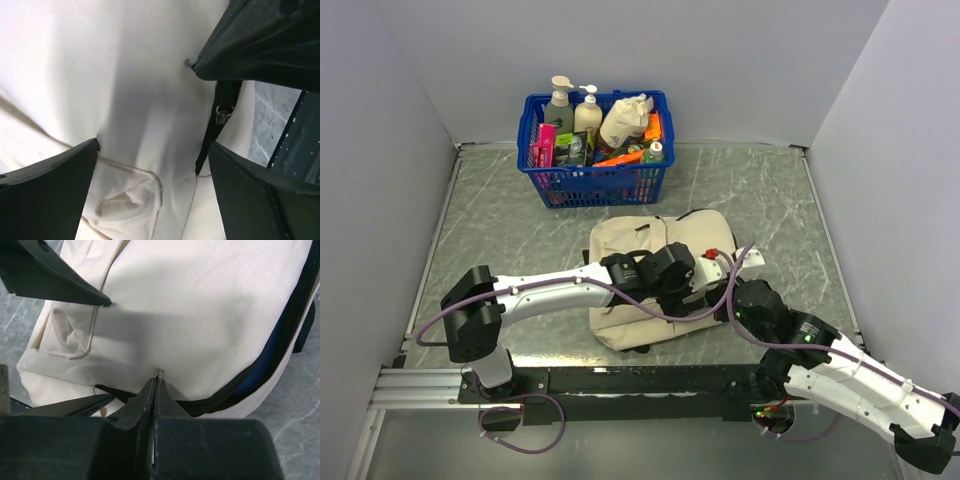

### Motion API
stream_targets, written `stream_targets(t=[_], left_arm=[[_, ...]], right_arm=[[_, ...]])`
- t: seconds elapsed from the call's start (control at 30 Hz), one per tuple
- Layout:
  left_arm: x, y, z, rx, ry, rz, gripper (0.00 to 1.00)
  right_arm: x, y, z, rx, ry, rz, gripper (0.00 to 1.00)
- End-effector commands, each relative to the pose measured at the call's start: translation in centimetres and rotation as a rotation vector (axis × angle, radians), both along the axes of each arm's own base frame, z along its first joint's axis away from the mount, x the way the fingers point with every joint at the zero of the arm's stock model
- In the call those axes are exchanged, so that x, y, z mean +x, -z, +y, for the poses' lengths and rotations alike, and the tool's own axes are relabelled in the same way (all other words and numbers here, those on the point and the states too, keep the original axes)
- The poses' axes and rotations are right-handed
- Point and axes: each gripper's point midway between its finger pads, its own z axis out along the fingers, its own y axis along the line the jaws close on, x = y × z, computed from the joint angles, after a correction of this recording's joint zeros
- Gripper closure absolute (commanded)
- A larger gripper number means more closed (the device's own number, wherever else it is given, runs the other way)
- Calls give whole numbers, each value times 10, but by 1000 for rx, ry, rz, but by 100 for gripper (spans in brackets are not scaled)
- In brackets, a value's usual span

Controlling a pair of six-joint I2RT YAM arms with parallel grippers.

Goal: Pack the student bag
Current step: Zip the student bag at the center of the board.

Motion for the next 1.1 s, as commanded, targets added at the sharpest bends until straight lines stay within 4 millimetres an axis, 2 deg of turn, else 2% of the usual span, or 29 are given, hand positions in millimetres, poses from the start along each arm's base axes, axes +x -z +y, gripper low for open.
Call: stream_targets(t=[0.0,0.1,0.2,0.3,0.37,0.43,0.5,0.53,0.63,0.7,0.73,0.77,0.8,0.83,0.87,0.93,0.97,1.0,1.03,1.07], left_arm=[[-92,15,-29,68,369,44,4],[-96,12,-36,63,372,47,4],[-111,2,-42,58,409,61,4],[-128,-9,-42,48,462,94,4],[-131,-13,-39,49,466,114,4],[-136,-23,-39,28,489,139,4],[-127,-39,-42,1,458,139,4],[-114,-52,-46,-33,425,141,4],[-101,-67,-41,-58,363,183,4],[-106,-83,-32,-90,411,142,4],[-120,-77,-26,-94,478,153,4],[-125,-94,-21,-146,525,110,4],[-131,-98,-22,-178,550,103,4],[-142,-85,-17,-161,591,148,4],[-144,-73,-15,-135,582,175,4],[-137,-30,-12,-33,521,274,4],[-135,-21,-11,-10,533,326,4],[-135,-27,-13,-3,565,375,4],[-127,-20,-17,5,573,394,4],[-126,-25,-20,-18,574,371,4]], right_arm=[[33,-85,37,216,-29,-211,100],[37,-89,38,216,-32,-220,100],[38,-92,38,215,-39,-225,100],[37,-90,37,215,-45,-225,100],[38,-87,35,214,-43,-221,100],[37,-87,35,222,-50,-219,100],[36,-87,37,231,-62,-218,100],[35,-87,38,235,-64,-217,100],[33,-86,41,246,-80,-204,100],[32,-84,42,245,-90,-195,100],[31,-85,43,246,-97,-192,100],[31,-84,44,245,-99,-189,100],[32,-84,44,244,-100,-189,100],[31,-84,45,243,-103,-189,100],[32,-85,45,242,-103,-191,100],[32,-86,45,242,-102,-194,100],[32,-86,45,241,-103,-193,100],[32,-86,45,241,-102,-193,100],[32,-87,46,245,-103,-196,100],[32,-88,46,246,-108,-196,100]])
